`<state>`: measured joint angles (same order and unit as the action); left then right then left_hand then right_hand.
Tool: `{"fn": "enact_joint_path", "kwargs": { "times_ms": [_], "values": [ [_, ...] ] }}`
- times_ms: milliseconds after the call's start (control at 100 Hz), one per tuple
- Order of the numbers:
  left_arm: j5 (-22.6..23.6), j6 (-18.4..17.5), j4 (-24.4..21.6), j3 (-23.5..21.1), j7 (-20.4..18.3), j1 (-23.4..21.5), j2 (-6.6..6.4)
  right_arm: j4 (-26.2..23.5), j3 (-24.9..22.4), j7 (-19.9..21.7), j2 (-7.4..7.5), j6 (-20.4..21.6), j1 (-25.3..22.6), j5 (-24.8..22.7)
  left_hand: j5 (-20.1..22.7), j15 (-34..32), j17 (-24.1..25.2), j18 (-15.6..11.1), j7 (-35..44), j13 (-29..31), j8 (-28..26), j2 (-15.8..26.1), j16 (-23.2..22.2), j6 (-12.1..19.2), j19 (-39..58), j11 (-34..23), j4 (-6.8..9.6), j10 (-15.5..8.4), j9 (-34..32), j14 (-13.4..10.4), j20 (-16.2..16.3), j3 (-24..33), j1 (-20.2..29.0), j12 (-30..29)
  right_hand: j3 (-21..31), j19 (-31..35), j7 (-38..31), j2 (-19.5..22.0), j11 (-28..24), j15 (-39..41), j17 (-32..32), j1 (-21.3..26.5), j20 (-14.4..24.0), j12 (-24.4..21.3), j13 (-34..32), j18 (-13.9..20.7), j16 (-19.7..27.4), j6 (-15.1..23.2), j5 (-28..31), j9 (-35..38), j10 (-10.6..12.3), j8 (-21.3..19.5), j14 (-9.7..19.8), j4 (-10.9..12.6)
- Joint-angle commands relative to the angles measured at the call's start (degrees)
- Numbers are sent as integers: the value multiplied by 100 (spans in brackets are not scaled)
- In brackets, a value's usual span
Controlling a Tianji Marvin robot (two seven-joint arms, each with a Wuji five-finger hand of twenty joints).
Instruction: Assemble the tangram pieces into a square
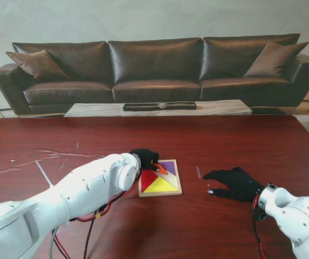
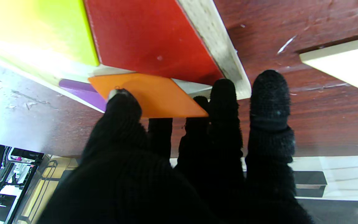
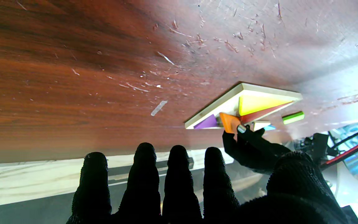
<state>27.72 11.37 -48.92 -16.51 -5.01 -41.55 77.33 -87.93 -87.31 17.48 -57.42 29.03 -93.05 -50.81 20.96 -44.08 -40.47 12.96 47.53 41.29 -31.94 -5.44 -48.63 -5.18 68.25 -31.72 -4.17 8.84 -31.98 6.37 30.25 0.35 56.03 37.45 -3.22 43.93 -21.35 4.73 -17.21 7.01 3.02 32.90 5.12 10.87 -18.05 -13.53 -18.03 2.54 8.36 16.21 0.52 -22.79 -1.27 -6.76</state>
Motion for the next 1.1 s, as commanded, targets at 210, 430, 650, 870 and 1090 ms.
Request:
{"fn": "enact_joint_path", "kwargs": {
  "times_ms": [210,430,650,870,1090],
  "values": [
    [112,122,-208,-10,-61,24,-131,-12,78,48,22,-24,13,1,129,129,61,53,-392,-264,79,246,61,-57,130,616,282,362,501,61,123,-66,-68,-417,31,61,-17,16,-64,4,97,127,-69,52,-81,-108,-80,7,-252,0,-23,83,66,179],
    [235,326,-381,-41,-114,-12,-240,0,119,59,23,-51,35,7,147,158,67,39,-543,-302,84,277,87,-66,144,654,289,373,567,70,139,-61,-52,-438,30,62,-12,13,-76,6,101,131,-69,57,-88,-122,-84,6,-253,6,-23,82,59,180],
    [249,352,-442,-42,-182,-38,-290,6,135,42,21,-60,44,-1,193,184,74,51,-673,-323,113,293,111,-26,145,670,290,379,594,73,139,-62,-23,-449,31,65,-10,12,-86,6,102,137,-69,61,-88,-125,-86,8,-252,5,-18,79,62,181],
    [316,335,-475,-69,-37,-88,-269,16,154,35,20,-72,52,-7,-296,680,833,234,-1600,-1060,323,442,302,-278,-151,965,327,397,1192,227,273,-107,-310,-574,32,60,-9,15,-89,0,112,143,-73,62,-73,-117,-85,2,-255,-1,-18,75,61,182],
    [654,348,-443,75,304,-76,-176,29,155,21,18,-74,53,-6,-895,2045,2338,610,-3145,-2318,635,271,1178,-546,-1422,1751,338,433,2235,499,539,-119,-765,-852,30,55,-8,14,-94,0,128,143,-77,64,-68,-130,-85,7,-254,-2,-13,72,65,181]
  ]
}}
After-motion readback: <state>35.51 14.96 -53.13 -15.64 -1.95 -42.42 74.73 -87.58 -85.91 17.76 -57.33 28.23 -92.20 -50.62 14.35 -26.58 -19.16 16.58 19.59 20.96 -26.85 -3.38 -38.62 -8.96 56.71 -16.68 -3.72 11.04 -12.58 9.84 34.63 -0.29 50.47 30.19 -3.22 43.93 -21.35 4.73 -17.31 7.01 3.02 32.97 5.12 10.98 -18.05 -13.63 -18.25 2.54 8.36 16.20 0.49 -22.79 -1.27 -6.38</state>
